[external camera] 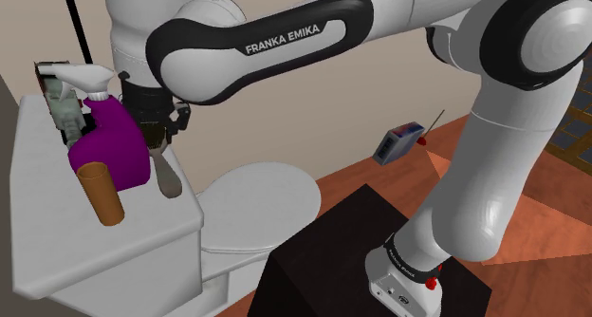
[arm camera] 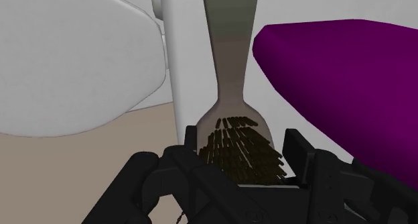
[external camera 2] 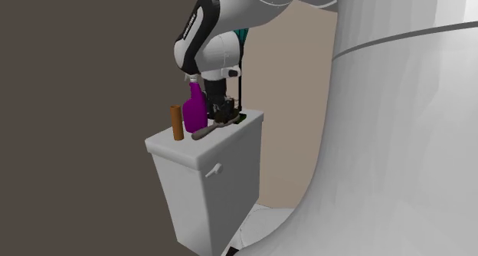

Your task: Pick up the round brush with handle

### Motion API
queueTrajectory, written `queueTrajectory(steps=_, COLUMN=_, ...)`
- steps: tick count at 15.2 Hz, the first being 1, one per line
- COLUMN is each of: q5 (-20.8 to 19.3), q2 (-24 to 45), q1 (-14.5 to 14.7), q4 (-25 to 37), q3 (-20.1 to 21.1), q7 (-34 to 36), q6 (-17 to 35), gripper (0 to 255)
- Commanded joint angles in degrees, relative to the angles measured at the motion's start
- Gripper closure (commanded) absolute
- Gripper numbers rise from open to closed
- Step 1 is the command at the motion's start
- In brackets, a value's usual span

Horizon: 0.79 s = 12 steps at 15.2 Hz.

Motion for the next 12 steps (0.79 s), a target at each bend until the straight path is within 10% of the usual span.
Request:
queueTrajectory(steps=1, q5=0.55, q2=-0.56, q1=-0.12, q4=0.84, q3=0.2, q7=-0.44, q6=-1.27, gripper=255)
queueTrajectory(steps=12, q5=2.76, q2=-2.73, q1=-0.36, q4=6.69, q3=0.97, q7=-2.39, q6=-8.8, gripper=255)
